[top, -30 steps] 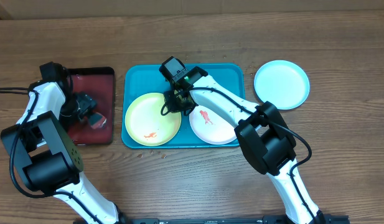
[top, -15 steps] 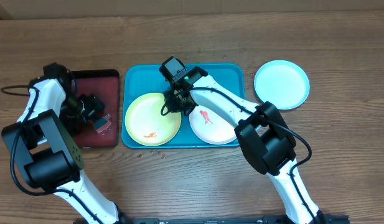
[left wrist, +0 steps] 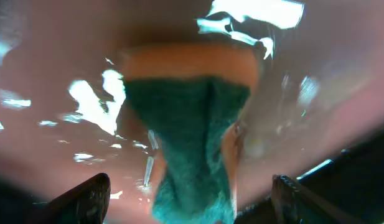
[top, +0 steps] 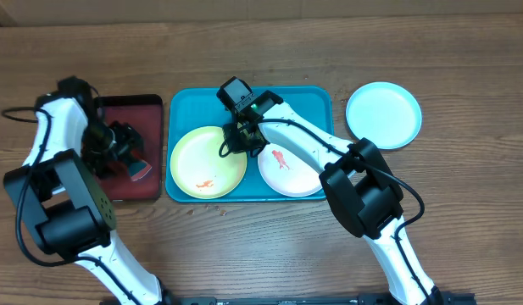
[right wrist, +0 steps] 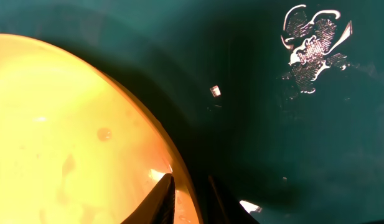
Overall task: Clean dirty plates on tray and stack at the side
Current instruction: 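Grasp the orange-green sponge in the red water tray with the left gripper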
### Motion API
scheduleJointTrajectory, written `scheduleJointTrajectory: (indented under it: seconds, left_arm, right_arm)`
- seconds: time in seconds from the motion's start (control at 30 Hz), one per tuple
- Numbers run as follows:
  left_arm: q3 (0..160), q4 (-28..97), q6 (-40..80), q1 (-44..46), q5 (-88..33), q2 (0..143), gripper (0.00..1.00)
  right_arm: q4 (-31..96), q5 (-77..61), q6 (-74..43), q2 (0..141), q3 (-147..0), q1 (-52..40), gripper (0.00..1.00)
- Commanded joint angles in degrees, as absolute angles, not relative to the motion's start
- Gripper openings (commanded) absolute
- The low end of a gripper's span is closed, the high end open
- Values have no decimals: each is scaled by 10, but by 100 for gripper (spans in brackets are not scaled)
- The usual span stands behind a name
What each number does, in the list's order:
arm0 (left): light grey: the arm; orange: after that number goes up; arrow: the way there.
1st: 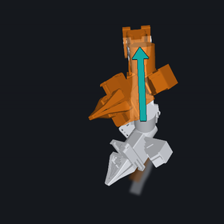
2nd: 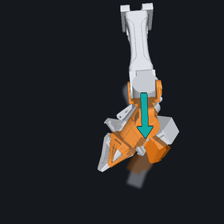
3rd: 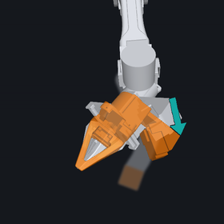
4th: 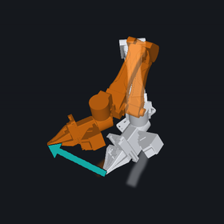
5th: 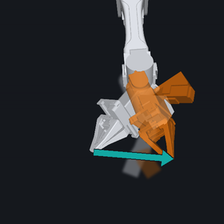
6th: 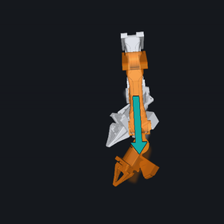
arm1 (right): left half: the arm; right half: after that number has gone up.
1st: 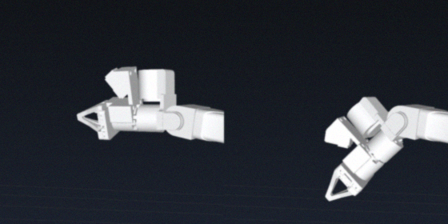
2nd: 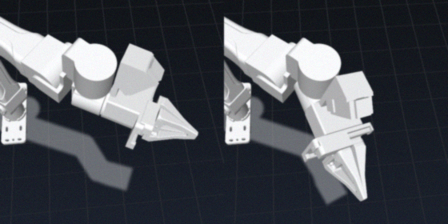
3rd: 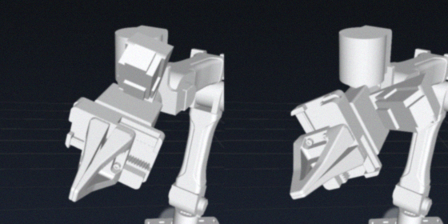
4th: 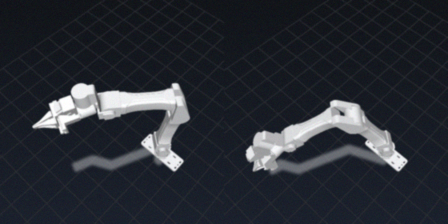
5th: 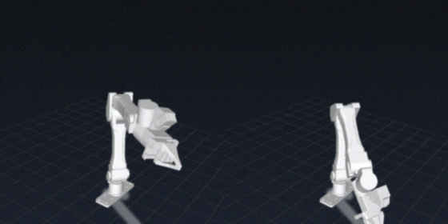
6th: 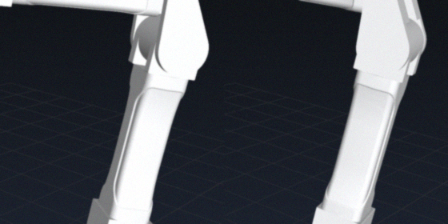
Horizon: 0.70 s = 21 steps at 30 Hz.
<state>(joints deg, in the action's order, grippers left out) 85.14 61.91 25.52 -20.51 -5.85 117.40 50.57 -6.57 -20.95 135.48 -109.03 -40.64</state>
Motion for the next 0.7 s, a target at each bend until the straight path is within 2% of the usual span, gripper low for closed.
scheduleJointTrajectory:
  seconds: [0.0,0.1,0.23,0.37,0.43,0.5,0.6,0.67]
  left_arm:
    - [808,591,264,-187,-75,1176,83]
    - [787,567,271,-183,-71,1176,75]
    - [788,567,273,-185,-53,1176,43]
    - [788,567,275,-185,9,1176,29]
    - [788,567,275,-186,40,1176,27]
    - [788,567,275,-188,63,1176,17]
    - [789,567,274,-189,86,1176,7]
    - [793,568,274,-190,101,1176,4]
  right_arm:
    - [509,-52,-210,1368,-1068,-408,20]
    - [515,-52,-210,1368,-1068,-408,20]
    - [517,-52,-210,1368,-1068,-408,20]
    - [517,-52,-210,1368,-1068,-408,20]
    - [517,-52,-210,1368,-1068,-408,20]
    - [517,-52,-210,1368,-1068,-408,20]
    - [517,-52,-210,1368,-1068,-408,20]
    - [517,-52,-210,1368,-1068,-408,20]
